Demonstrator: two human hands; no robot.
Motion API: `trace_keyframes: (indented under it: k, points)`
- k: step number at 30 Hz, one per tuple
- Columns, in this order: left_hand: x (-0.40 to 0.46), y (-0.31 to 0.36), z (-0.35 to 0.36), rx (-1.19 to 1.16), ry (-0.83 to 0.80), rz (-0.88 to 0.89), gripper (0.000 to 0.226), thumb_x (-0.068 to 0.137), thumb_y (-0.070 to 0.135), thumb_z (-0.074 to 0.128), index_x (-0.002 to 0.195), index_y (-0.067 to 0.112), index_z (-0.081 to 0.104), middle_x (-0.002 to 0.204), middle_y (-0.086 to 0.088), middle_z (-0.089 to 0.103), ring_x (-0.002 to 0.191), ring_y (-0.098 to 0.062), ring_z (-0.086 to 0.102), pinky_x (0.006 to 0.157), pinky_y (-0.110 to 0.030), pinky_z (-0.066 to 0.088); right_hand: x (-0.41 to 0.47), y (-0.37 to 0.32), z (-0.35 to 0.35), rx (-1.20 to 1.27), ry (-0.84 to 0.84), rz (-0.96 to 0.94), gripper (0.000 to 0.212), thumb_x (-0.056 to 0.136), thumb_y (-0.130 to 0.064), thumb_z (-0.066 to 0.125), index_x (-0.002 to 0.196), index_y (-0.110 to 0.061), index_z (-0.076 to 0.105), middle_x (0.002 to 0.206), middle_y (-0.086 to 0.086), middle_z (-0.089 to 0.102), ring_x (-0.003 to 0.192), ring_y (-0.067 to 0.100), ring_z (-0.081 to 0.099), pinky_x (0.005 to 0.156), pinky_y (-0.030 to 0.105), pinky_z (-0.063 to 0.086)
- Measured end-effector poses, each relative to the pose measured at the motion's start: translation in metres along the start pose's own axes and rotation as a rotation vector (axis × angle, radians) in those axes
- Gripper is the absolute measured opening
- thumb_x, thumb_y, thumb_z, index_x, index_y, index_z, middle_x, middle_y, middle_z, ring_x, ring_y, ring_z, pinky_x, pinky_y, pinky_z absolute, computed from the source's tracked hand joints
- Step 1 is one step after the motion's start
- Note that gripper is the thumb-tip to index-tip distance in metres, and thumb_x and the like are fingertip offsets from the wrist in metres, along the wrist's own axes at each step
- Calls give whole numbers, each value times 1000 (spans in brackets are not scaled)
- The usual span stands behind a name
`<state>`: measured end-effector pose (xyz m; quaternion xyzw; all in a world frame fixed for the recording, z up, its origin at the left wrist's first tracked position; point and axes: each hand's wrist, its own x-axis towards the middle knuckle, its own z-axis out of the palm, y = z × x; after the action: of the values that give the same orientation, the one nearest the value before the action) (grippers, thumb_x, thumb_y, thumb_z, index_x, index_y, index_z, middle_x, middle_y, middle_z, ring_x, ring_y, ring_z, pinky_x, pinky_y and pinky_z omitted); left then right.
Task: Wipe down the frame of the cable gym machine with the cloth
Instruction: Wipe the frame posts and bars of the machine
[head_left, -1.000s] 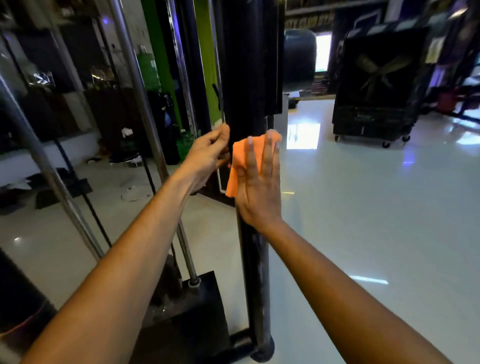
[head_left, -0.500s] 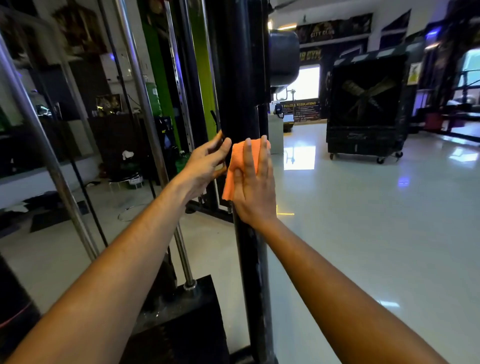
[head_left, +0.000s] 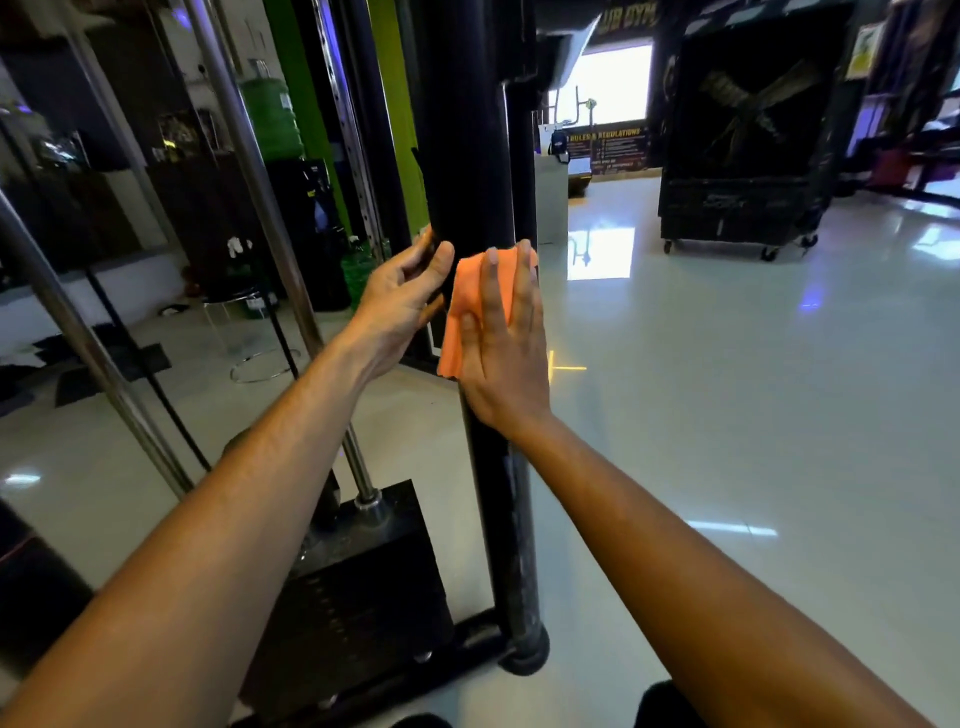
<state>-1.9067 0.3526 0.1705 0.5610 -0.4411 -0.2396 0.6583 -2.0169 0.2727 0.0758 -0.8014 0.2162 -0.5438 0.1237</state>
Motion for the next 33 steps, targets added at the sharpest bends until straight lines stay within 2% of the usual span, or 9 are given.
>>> trace_keyframes:
  k: [4,7,11,14,17,20,24,30,33]
  points:
    - [-6,-11,8,-71,41,25,63,104,36,69,162,27,45,171,8,40,152,-6,38,119,-29,37,-38,20,18,-12,13,1,73,116,-41,48,174,-18,9,182,14,-12,169,34,-5,133,60,24]
    - [-13,-35,13,-105,65,60,62,102,37,74,158,28,50,165,10,49,151,-6,43,128,-34,34,-104,49,34,-2,-54,7,85,114,-31,56,171,-28,-7,181,14,-15,169,35,-5,127,64,34]
    - [-33,-72,14,-114,55,-1,78,90,52,81,158,28,52,157,9,58,149,-9,49,128,-42,36,-118,62,37,-8,-95,-10,88,116,-41,49,167,-44,-22,181,11,-16,169,33,-3,123,67,38]
    - [-36,-89,13,-123,50,-40,71,96,48,77,158,30,49,160,5,54,148,-8,47,128,-43,37,-80,51,36,31,-22,9,79,116,-42,49,171,-33,-7,182,13,-10,169,33,2,125,66,36]
    - [-33,-100,9,-148,52,-34,69,94,47,80,155,32,53,162,-5,53,149,-19,51,125,-44,41,-70,48,40,31,27,34,71,116,-41,49,170,-24,4,182,15,-7,169,33,4,129,61,32]
    - [-40,-109,12,-107,66,-23,71,90,55,78,155,34,55,159,5,56,150,-15,49,127,-44,39,-119,71,55,-35,-19,-33,85,115,-39,53,171,-33,-11,181,16,-14,169,37,-3,130,62,30]
    - [-55,-140,21,-72,78,-61,73,95,56,73,160,29,50,159,9,56,150,-11,47,128,-42,37,-200,101,67,-78,-190,34,105,112,-35,62,164,-46,-29,180,13,-21,168,41,-4,121,71,39]
    - [-67,-173,17,-74,60,-144,68,100,52,70,158,22,51,159,-5,57,148,-21,52,123,-40,43,-147,76,60,3,-34,12,82,118,-44,42,168,-41,-23,181,17,-11,169,34,-3,132,61,26]
    - [-71,-178,18,-56,26,-193,44,108,52,58,139,20,62,129,2,72,126,-14,66,110,-34,51,-147,78,66,-1,-14,56,76,117,-42,45,170,-29,-7,181,18,-9,169,34,0,130,62,30]
